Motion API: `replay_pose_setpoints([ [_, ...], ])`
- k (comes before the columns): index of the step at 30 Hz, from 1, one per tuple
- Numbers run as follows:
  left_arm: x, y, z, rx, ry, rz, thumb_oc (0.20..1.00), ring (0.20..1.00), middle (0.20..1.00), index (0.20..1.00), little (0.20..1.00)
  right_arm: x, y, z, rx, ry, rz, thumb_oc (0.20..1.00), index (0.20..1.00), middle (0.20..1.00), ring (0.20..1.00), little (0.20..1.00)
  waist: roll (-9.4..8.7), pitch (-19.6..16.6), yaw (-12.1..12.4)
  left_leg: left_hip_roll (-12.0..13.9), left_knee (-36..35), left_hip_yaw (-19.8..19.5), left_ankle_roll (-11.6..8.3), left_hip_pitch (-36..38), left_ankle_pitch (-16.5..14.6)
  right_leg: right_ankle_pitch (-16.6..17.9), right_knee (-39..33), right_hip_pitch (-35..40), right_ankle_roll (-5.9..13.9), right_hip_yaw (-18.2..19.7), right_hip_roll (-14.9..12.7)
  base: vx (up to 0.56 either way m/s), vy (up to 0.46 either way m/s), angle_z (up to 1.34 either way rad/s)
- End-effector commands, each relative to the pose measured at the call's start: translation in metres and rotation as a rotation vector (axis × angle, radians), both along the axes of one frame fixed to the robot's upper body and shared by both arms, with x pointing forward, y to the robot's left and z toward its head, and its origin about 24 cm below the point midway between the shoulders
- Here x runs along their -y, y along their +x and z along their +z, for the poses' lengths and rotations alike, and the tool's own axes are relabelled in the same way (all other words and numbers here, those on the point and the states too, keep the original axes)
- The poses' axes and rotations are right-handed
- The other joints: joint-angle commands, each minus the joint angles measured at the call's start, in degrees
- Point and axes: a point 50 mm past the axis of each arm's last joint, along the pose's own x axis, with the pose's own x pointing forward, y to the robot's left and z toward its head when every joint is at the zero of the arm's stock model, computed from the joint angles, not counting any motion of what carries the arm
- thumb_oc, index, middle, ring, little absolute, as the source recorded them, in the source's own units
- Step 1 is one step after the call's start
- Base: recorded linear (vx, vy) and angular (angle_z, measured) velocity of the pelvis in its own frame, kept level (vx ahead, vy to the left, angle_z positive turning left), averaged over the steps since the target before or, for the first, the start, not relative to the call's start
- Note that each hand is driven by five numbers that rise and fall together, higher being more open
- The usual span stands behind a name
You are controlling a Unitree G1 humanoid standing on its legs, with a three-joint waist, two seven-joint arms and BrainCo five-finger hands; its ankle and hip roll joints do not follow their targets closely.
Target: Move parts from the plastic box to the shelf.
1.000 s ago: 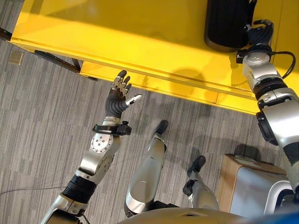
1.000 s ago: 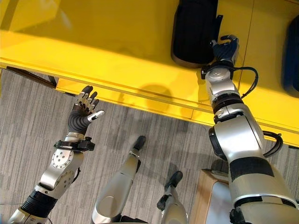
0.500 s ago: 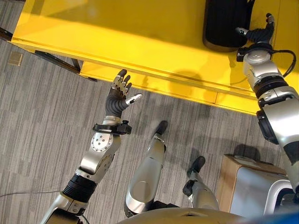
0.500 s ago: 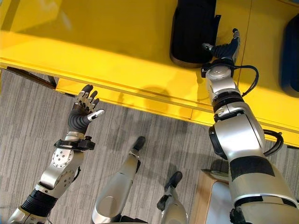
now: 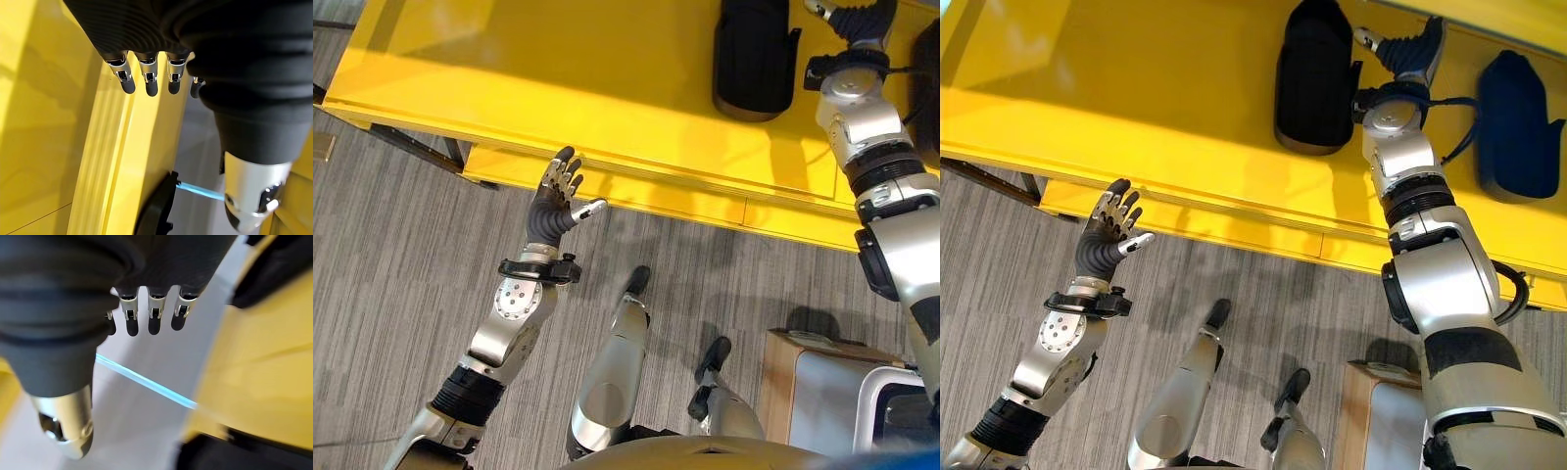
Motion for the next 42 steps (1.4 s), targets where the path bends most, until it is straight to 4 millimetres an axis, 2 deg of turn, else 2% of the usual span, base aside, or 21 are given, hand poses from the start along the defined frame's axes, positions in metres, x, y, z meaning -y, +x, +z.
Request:
replay_pose_setpoints([
  [1, -0.001, -0.013, -0.004, 0.005, -0.016, -0.029, 1.000, 1.000, 1.000, 1.000, 1.000, 0.009, -0.010, -0.009, 0.086, -0.019, -0.006, 1.000, 1.000, 1.000, 1.000, 1.000, -0.46, -6.6, -0.2, 0.6, -8.2, 0.3, -1.27, 0.4, 3.1, -7.8, 3.5, 7.9, 0.36, -0.8, -0.1, -0.01, -0.014, -0.08],
  [5, -0.006, -0.014, -0.009, -0.022, -0.005, -0.014, 1.000, 1.000, 1.000, 1.000, 1.000, -0.010, -0.023, -0.023, 0.162, 0.005, 0.095, 1.000, 1.000, 1.000, 1.000, 1.000, -0.46, -8.1, -1.5, 1.9, -9.2, 1.0, -1.28, 2.6, 3.4, -7.6, 3.4, 8.8, 0.26, 0.0, -0.1, 0.01, -0.025, -0.14],
  [8, -0.009, -0.015, -0.015, -0.053, 0.011, 0.008, 1.000, 1.000, 1.000, 1.000, 1.000, -0.031, -0.044, -0.056, 0.204, 0.053, 0.251, 1.000, 1.000, 1.000, 1.000, 1.000, -0.19, -9.4, -3.6, 3.7, -10.4, 2.0, -1.29, 5.7, 3.6, -8.0, 3.8, 9.5, 0.10, 1.3, 0.2, 0.02, -0.043, -0.17],
  [9, -0.010, -0.016, -0.016, -0.058, 0.013, 0.008, 1.000, 1.000, 1.000, 1.000, 1.000, -0.031, -0.045, -0.059, 0.199, 0.055, 0.252, 1.000, 1.000, 1.000, 1.000, 1.000, -0.28, -9.5, -3.5, 3.7, -10.6, 2.1, -1.32, 5.9, 3.6, -8.0, 3.9, 9.6, 0.07, 1.4, 0.2, 0.02, -0.066, -0.29],
  [11, -0.014, -0.021, -0.024, -0.095, 0.017, 0.033, 1.000, 1.000, 1.000, 1.000, 1.000, -0.045, -0.067, -0.103, 0.169, 0.159, 0.400, 1.000, 1.000, 1.000, 1.000, 1.000, 0.00, -10.7, -5.3, 5.9, -12.6, 2.9, -1.35, 9.2, 4.2, -8.6, 4.6, 10.1, -0.15, 3.0, 0.6, 0.02, -0.077, -0.34],
  [12, -0.014, -0.021, -0.025, -0.097, 0.017, 0.033, 1.000, 1.000, 1.000, 1.000, 1.000, -0.045, -0.068, -0.103, 0.167, 0.160, 0.400, 1.000, 1.000, 1.000, 1.000, 1.000, -0.03, -10.8, -5.2, 5.9, -12.7, 3.0, -1.36, 9.3, 4.2, -8.6, 4.6, 10.1, -0.16, 3.1, 0.6, 0.03, -0.076, -0.39],
  [13, -0.019, -0.025, -0.029, -0.116, 0.010, 0.061, 1.000, 1.000, 1.000, 1.000, 1.000, -0.053, -0.084, -0.136, 0.106, 0.255, 0.518, 1.000, 1.000, 1.000, 1.000, 1.000, 0.28, -11.4, -6.7, 7.4, -13.9, 3.5, -1.54, 11.1, 4.9, -9.3, 5.3, 10.3, -0.44, 4.2, 1.3, 0.01, -0.070, -0.49],
  [15, -0.022, -0.029, -0.034, -0.140, 0.010, 0.081, 1.000, 1.000, 1.000, 1.000, 1.000, -0.053, -0.094, -0.147, 0.085, 0.270, 0.535, 1.000, 1.000, 1.000, 1.000, 1.000, 0.40, -12.0, -7.3, 8.3, -15.2, 4.0, -1.65, 12.6, 5.3, -9.8, 5.7, 10.5, -0.65, 5.0, 1.6, -0.01, -0.097, -0.41],
  [17, -0.033, -0.043, -0.046, -0.183, -0.009, 0.147, 1.000, 1.000, 1.000, 1.000, 1.000, -0.047, -0.126, -0.172, 0.036, 0.258, 0.632, 1.000, 1.000, 1.000, 1.000, 1.000, 1.21, -12.6, -10.2, 12.3, -19.1, 5.9, -2.75, 16.9, 7.9, -12.1, 8.1, 9.6, -2.17, 8.6, 4.5, -0.08, -0.166, -0.39],
  [19, -0.035, -0.048, -0.049, -0.194, -0.017, 0.166, 1.000, 1.000, 1.000, 1.000, 1.000, -0.046, -0.134, -0.178, 0.024, 0.245, 0.652, 1.000, 1.000, 1.000, 1.000, 1.000, 1.43, -12.5, -10.9, 13.3, -20.0, 6.3, -3.01, 17.8, 8.6, -12.6, 8.8, 9.2, -2.62, 9.3, 5.4, -0.10, -0.147, -0.47],
  [23, -0.038, -0.059, -0.061, -0.216, -0.045, 0.209, 1.000, 1.000, 1.000, 1.000, 1.000, -0.030, -0.164, -0.200, -0.111, -0.026, 0.639, 1.000, 1.000, 1.000, 1.000, 1.000, 2.62, -11.3, -14.4, 18.0, -23.0, 8.7, -4.19, 20.7, 12.9, -14.4, 11.6, 7.1, -5.41, 12.5, 11.0, -0.16, -0.243, -0.43],
  [27, -0.037, -0.065, -0.069, -0.236, -0.058, 0.223, 1.000, 1.000, 1.000, 1.000, 1.000, -0.014, -0.178, -0.214, -0.182, -0.051, 0.586, 1.000, 1.000, 1.000, 1.000, 1.000, 3.00, -11.1, -15.6, 18.7, -22.8, 8.5, -3.68, 21.5, 13.2, -13.5, 10.4, 7.2, -6.25, 13.8, 12.6, -0.10, -0.186, -0.22],
  [29, -0.037, -0.068, -0.073, -0.245, -0.070, 0.233, 1.000, 1.000, 1.000, 1.000, 1.000, -0.007, -0.184, -0.217, -0.211, -0.140, 0.534, 1.000, 1.000, 1.000, 1.000, 1.000, 3.08, -10.9, -15.8, 17.8, -21.4, 7.1, -3.20, 21.5, 12.7, -12.7, 9.5, 7.4, -6.62, 15.1, 12.9, -0.07, -0.096, -0.30],
  [31, -0.034, -0.066, -0.072, -0.240, -0.062, 0.223, 1.000, 1.000, 1.000, 1.000, 1.000, -0.003, -0.182, -0.224, -0.237, -0.101, 0.525, 1.000, 1.000, 1.000, 1.000, 1.000, 3.06, -10.5, -15.6, 15.3, -19.0, 3.6, -2.72, 20.6, 12.4, -11.9, 8.7, 7.5, -6.87, 15.6, 12.7, -0.08, -0.088, -0.28],
  [32, -0.031, -0.064, -0.072, -0.237, -0.057, 0.215, 1.000, 1.000, 1.000, 1.000, 1.000, 0.000, -0.184, -0.226, -0.251, -0.127, 0.502, 1.000, 1.000, 1.000, 1.000, 1.000, 2.93, -10.4, -16.0, 12.4, -17.4, 2.9, -2.13, 19.8, 10.8, -11.0, 7.9, 7.4, -7.00, 15.6, 12.6, -0.07, -0.053, -0.28],
  [33, -0.031, -0.064, -0.072, -0.237, -0.057, 0.214, 1.000, 1.000, 1.000, 1.000, 1.000, 0.001, -0.185, -0.226, -0.252, -0.127, 0.501, 1.000, 1.000, 1.000, 1.000, 1.000, 2.86, -10.3, -16.1, 12.1, -16.8, 2.8, -1.98, 19.6, 10.4, -11.1, 7.7, 7.6, -6.88, 15.5, 12.4, -0.09, -0.061, -0.29],
  [34, -0.031, -0.064, -0.073, -0.234, -0.059, 0.214, 1.000, 1.000, 1.000, 1.000, 1.000, -0.002, -0.187, -0.228, -0.265, -0.151, 0.519, 1.000, 1.000, 1.000, 1.000, 1.000, 2.76, -10.5, -16.2, 6.1, -14.4, 0.9, -0.69, 19.5, 6.5, -9.8, 6.8, 7.2, -6.82, 16.3, 12.4, -0.04, -0.012, -0.23],
  [35, -0.029, -0.064, -0.074, -0.239, -0.065, 0.207, 1.000, 1.000, 1.000, 1.000, 1.000, -0.002, -0.188, -0.234, -0.292, -0.128, 0.527, 1.000, 1.000, 1.000, 1.000, 1.000, 2.71, -10.6, -16.3, 2.4, -13.2, 0.4, 0.46, 20.0, 4.0, -9.5, 6.2, 7.5, -6.78, 16.6, 12.2, -0.05, -0.012, -0.16],
  [38, -0.026, -0.062, -0.071, -0.223, -0.069, 0.196, 1.000, 1.000, 1.000, 1.000, 1.000, -0.008, -0.185, -0.241, -0.318, -0.101, 0.552, 1.000, 1.000, 1.000, 1.000, 1.000, 3.07, -11.8, -16.2, -6.1, -12.1, -2.1, 3.31, 21.3, 0.6, -7.9, 5.4, 6.2, -6.81, 18.3, 13.5, -0.01, 0.035, -0.47],
  [39, -0.026, -0.062, -0.067, -0.209, -0.066, 0.200, 1.000, 1.000, 1.000, 1.000, 1.000, -0.015, -0.180, -0.243, -0.318, -0.073, 0.575, 1.000, 1.000, 1.000, 1.000, 1.000, 3.51, -12.2, -15.6, -9.0, -12.8, -5.8, 4.39, 22.5, -0.2, -7.0, 5.4, 4.6, -6.63, 20.4, 14.9, -0.02, 0.042, -0.52],
  [42, -0.023, -0.062, -0.070, -0.222, -0.077, 0.193, 1.000, 1.000, 1.000, 1.000, 1.000, -0.019, -0.180, -0.251, -0.338, 0.013, 0.598, 1.000, 1.000, 1.000, 1.000, 1.000, 3.61, -13.0, -16.3, -8.2, -15.9, -6.0, 4.99, 24.3, 0.9, -6.1, 4.8, 4.3, -6.08, 21.5, 15.3, 0.03, 0.098, -0.24],
])
